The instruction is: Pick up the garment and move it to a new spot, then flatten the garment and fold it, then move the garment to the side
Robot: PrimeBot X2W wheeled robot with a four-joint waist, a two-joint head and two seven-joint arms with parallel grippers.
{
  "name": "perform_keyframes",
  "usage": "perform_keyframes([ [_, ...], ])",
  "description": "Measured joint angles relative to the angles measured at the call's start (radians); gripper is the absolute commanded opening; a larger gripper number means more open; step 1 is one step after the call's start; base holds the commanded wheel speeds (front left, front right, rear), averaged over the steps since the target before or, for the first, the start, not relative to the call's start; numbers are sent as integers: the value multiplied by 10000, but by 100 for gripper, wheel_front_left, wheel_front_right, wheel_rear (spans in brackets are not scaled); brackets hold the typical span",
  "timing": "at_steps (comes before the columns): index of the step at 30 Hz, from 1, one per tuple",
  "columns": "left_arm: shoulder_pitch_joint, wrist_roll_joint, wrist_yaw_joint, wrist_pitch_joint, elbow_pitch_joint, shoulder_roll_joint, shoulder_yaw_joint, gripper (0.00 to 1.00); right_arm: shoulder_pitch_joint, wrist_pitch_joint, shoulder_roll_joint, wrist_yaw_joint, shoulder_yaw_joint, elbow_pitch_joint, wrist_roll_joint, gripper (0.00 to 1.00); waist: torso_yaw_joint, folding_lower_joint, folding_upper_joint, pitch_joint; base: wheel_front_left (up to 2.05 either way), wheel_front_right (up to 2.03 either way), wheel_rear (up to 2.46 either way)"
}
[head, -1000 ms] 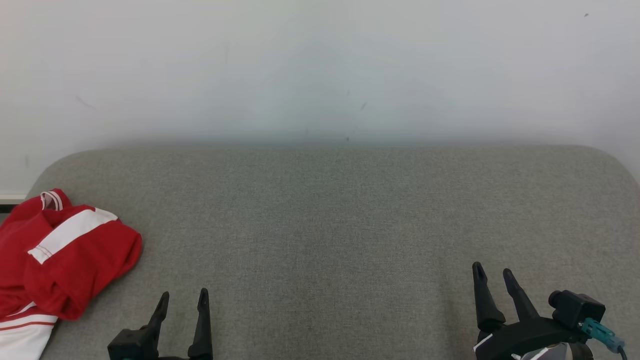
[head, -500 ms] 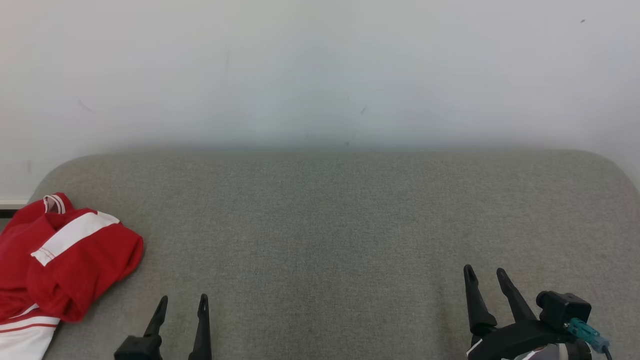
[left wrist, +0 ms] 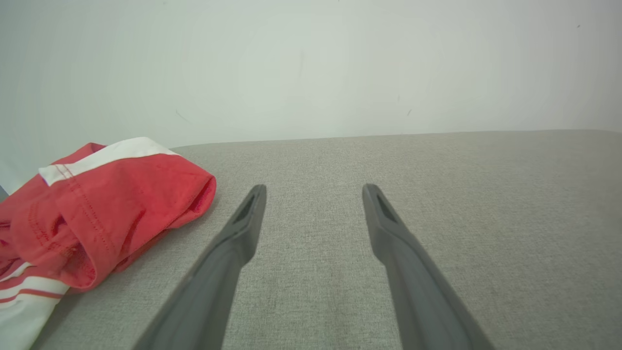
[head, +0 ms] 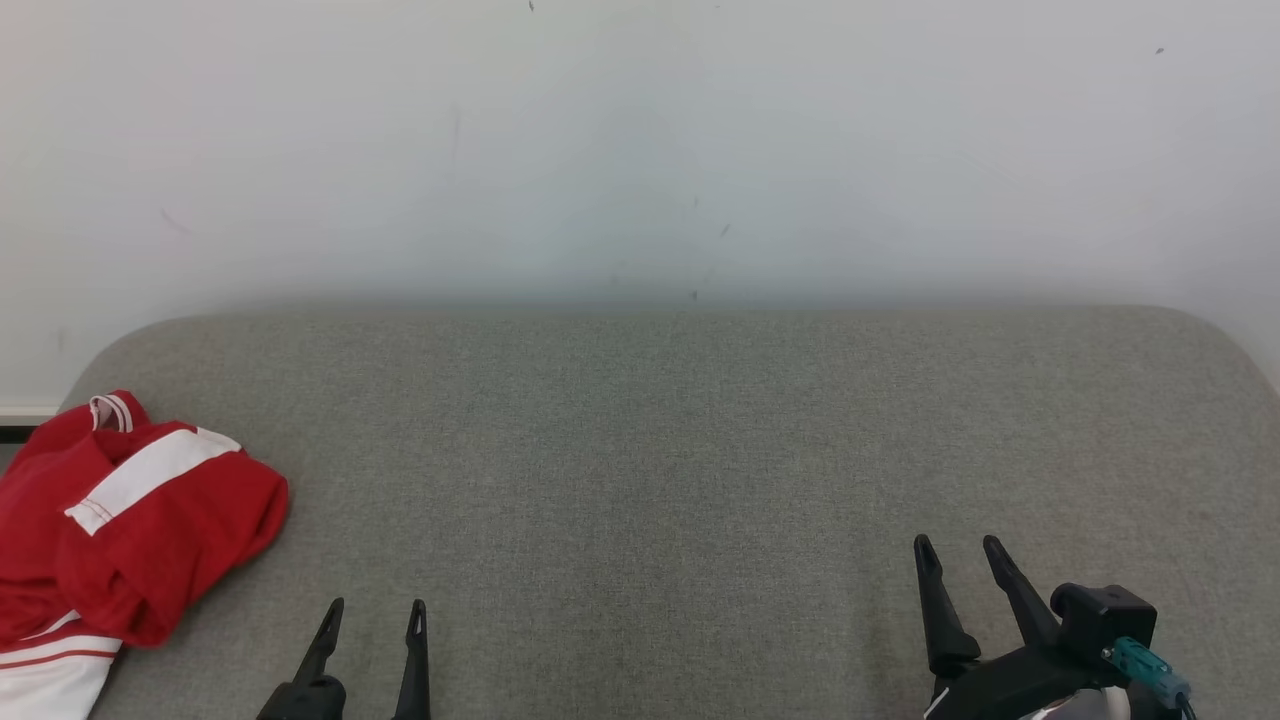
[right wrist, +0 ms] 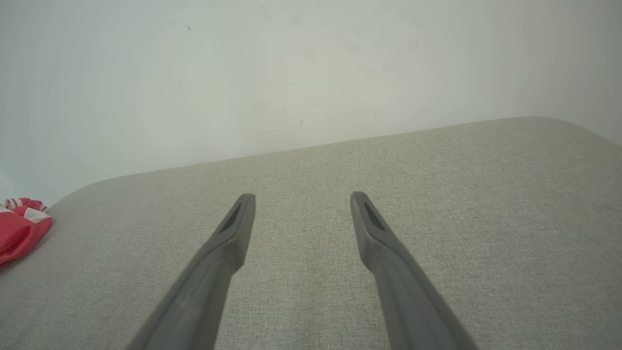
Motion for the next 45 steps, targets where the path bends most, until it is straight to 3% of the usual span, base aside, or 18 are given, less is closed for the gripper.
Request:
perform_keyframes([
  [9, 0, 439, 63, -155, 36, 42, -98, 100, -2, -81, -2, 0, 50, 8, -485, 100, 9, 0, 0, -4, 0, 0, 0],
  [26, -23, -82, 94, -155, 100, -119, 48, 100, 18, -100, -8, 0, 67, 25, -332, 100, 178, 0, 0, 45, 0, 0, 0],
  [38, 299, -642, -529, -155, -1005, 230, 1016, 100, 209, -203, -10, 0, 997, -81, 359, 100, 1540, 1, 0, 20, 0, 0, 0],
  [45, 792, -443, -313, -155, -1258, 334, 1302, 100, 231, -362, -10, 0, 882, 21, 395, 100, 2715, 0, -1, -33, 0, 0, 0],
])
